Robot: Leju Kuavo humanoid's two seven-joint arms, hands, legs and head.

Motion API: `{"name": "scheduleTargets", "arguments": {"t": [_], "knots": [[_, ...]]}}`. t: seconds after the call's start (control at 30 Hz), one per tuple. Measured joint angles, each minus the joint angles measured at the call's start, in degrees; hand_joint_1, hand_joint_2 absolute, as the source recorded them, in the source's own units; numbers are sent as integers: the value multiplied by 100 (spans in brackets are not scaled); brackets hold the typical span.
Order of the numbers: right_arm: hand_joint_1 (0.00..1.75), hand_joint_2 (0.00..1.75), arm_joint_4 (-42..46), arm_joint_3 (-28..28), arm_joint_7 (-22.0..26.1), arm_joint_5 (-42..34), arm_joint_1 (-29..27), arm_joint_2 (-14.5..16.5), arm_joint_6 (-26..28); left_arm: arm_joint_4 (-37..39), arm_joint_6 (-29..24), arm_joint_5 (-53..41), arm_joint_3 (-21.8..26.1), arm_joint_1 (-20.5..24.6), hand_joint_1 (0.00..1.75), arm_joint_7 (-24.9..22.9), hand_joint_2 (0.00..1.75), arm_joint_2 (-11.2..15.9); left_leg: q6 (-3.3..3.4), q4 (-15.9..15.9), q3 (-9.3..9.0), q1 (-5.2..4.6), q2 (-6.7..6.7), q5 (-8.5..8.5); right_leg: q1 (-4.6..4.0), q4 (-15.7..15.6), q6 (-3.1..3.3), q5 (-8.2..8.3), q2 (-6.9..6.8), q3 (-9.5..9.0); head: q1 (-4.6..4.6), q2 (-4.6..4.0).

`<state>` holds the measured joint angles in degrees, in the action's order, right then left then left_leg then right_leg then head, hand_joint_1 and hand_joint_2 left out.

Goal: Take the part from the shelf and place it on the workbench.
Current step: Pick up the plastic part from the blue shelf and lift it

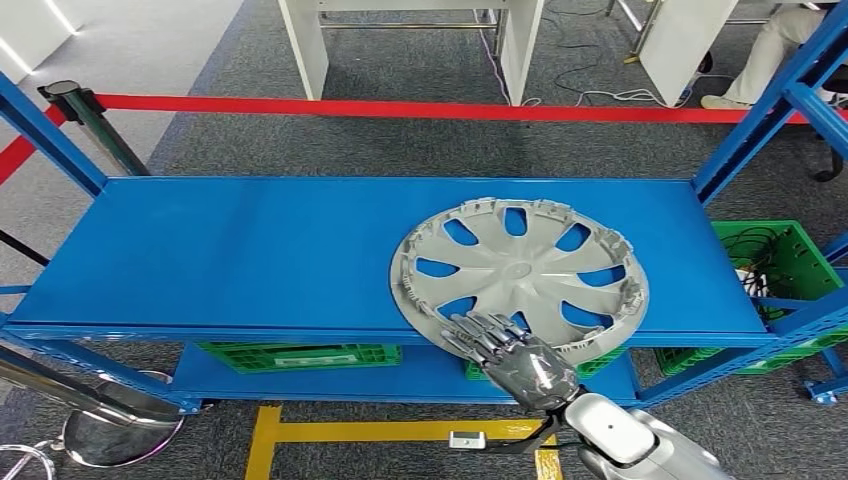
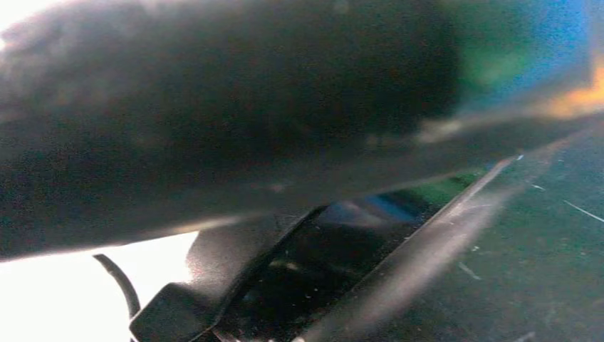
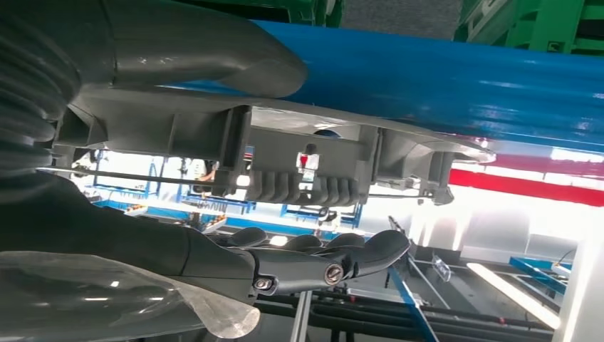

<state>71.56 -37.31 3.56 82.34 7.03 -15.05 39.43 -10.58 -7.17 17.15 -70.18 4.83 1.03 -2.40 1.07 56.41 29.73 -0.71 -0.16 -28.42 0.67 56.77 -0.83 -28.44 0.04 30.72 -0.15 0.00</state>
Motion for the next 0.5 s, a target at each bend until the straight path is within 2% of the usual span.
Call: {"name": "scheduleTargets", "arguments": {"t": [0.5], "knots": [[0, 175, -22, -19, -60, 9, 55, 31, 2, 0, -6, 23, 0, 1, 0, -7, 0, -25, 0, 0, 0, 0, 0, 0, 0, 0, 0, 0, 0, 0, 1, -1]]}}
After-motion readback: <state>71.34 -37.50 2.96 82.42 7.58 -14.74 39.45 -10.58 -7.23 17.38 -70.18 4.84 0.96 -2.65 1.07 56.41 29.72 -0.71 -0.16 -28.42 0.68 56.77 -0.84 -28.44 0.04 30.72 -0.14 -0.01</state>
